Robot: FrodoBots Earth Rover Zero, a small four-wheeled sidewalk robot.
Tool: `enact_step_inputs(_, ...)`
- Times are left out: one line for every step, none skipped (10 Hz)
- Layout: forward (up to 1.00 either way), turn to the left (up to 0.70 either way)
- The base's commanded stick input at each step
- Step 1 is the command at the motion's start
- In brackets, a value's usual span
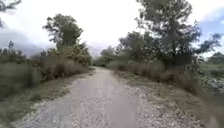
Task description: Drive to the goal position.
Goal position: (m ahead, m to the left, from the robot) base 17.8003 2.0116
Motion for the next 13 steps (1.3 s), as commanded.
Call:
enact_step_inputs(0.5, 0.2)
enact_step_inputs(0.5, 0.0)
enact_step_inputs(0.5, 0.0)
enact_step_inputs(0.5, 0.0)
enact_step_inputs(0.5, 0.0)
enact_step_inputs(0.5, 0.0)
enact_step_inputs(0.5, 0.0)
enact_step_inputs(0.5, 0.0)
enact_step_inputs(0.5, 0.0)
enact_step_inputs(0.5, 0.0)
enact_step_inputs(0.5, 0.0)
enact_step_inputs(0.5, 0.0)
enact_step_inputs(0.5, 0.0)
